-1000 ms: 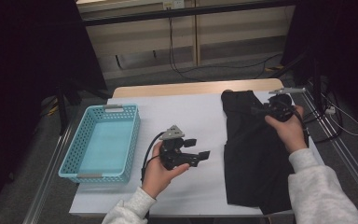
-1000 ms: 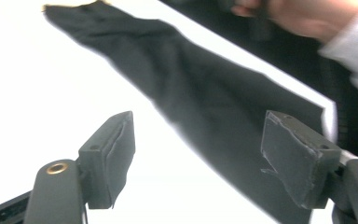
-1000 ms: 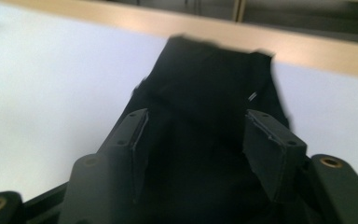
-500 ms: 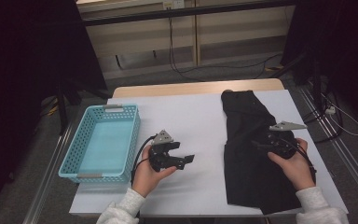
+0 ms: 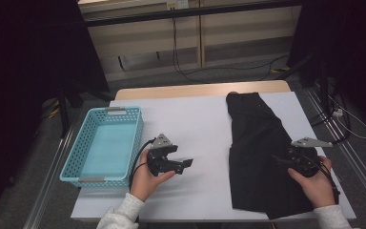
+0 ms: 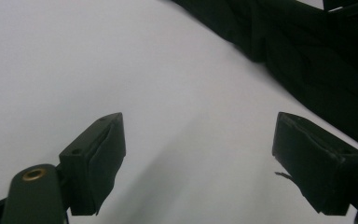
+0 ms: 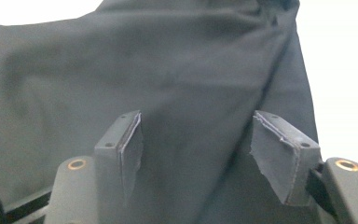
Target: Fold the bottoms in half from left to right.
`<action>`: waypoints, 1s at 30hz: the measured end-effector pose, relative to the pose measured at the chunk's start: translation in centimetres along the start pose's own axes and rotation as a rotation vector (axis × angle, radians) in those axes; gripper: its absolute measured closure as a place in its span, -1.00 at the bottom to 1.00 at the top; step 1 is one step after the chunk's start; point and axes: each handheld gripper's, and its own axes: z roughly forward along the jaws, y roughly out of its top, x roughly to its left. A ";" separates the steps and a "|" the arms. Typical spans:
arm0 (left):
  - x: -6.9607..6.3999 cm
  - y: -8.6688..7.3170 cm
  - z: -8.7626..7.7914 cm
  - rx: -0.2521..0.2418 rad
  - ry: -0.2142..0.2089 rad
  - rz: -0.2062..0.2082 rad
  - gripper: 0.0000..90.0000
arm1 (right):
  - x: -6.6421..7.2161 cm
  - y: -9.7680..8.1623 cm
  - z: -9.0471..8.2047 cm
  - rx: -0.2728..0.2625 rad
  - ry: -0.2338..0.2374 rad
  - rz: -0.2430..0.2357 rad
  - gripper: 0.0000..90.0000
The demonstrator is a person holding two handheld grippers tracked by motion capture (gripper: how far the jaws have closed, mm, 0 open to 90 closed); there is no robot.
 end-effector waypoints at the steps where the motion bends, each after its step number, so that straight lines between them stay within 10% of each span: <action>1: 0.0 0.0 0.0 -0.004 0.003 -0.004 -0.63 | -0.1 -0.2 -0.1 0.012 -0.005 0.000 -0.18; 30: 0.2 0.2 0.1 0.008 0.001 0.032 -0.64 | 0.5 -3.3 -2.6 0.083 0.038 0.029 0.46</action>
